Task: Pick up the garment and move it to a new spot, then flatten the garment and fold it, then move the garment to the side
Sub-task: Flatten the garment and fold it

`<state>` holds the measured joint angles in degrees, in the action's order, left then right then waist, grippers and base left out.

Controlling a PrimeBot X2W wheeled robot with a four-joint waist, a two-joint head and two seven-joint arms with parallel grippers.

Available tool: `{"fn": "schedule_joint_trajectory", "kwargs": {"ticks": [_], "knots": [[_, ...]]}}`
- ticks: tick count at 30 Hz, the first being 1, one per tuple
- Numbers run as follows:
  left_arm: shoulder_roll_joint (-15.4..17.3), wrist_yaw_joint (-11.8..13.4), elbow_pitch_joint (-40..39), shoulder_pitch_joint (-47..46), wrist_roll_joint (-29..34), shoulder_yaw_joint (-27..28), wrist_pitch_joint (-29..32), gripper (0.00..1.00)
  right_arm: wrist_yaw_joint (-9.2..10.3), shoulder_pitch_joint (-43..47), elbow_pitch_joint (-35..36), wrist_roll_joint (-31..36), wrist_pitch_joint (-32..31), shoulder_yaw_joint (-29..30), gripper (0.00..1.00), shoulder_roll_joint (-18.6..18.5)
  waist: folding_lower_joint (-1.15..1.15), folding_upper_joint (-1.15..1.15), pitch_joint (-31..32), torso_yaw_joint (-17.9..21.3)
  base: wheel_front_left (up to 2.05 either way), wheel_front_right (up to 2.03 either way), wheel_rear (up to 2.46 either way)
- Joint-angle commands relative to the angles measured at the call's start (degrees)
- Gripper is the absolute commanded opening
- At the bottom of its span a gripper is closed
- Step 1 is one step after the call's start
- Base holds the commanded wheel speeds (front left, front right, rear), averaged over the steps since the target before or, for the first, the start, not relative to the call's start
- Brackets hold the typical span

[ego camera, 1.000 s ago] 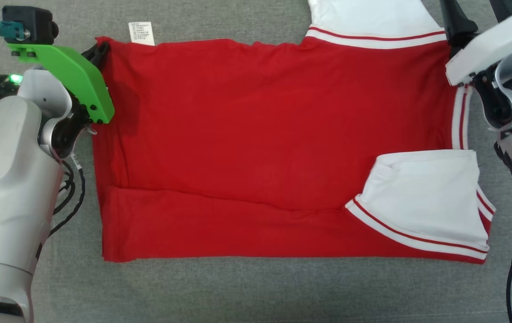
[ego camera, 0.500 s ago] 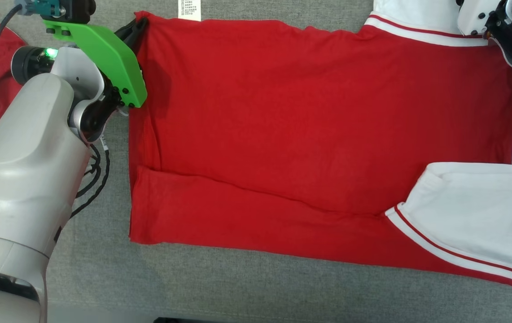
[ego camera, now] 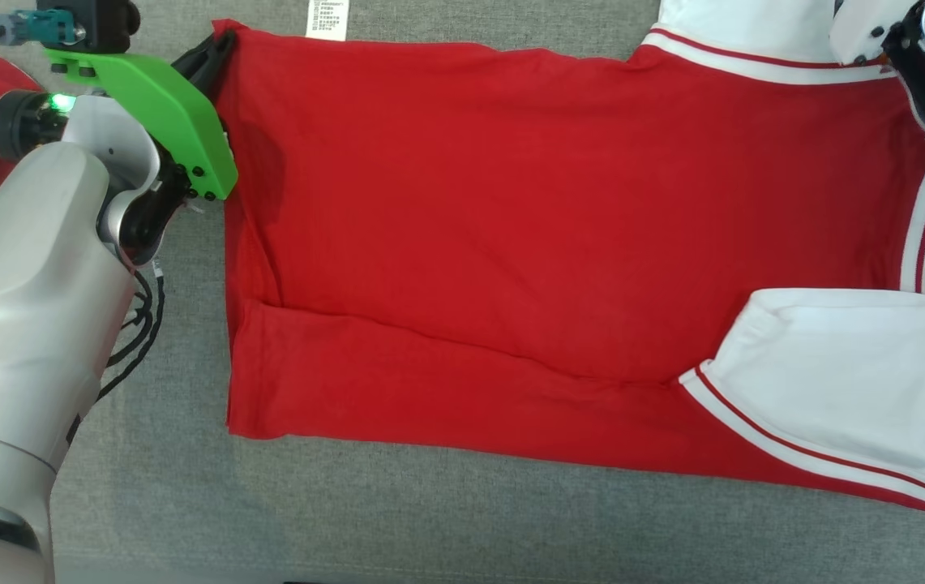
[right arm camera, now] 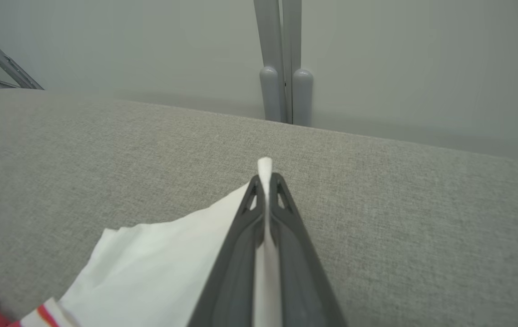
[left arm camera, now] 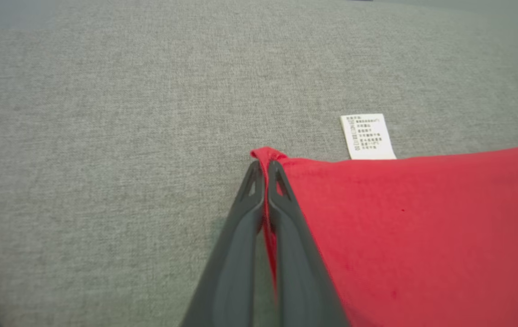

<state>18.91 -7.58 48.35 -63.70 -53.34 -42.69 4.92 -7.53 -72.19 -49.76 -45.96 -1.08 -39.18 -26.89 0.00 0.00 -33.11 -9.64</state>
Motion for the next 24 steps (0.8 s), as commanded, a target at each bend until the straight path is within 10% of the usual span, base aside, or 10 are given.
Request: {"fn": "schedule_joint_trajectory", "kwargs": {"ticks": [1,13,24], "knots": [[0.96,0.15,-0.01,0.54,-0.48,-0.08,-0.94,0.0,0.1,1.71,1.19,-1.03,1.98,-0.33,0.0,-1.0,0.0,0.0,1.6,1.34,0.0,0.0,0.0],[6.6,0.73,-4.24,8.84,-0.44,-0.6,-8.76,0.0,0.09,19.33,17.3,-7.47,15.2,-1.48,0.0,-6.97,0.0,0.0,9.55,5.92,0.0,0.0,0.0],[13.14,7.88,-20.67,24.94,-1.19,0.51,-14.25,0.0,0.09,42.42,33.16,-5.17,16.28,9.41,0.0,-8.04,0.0,0.0,13.34,7.96,0.0,0.0,0.0]]}}
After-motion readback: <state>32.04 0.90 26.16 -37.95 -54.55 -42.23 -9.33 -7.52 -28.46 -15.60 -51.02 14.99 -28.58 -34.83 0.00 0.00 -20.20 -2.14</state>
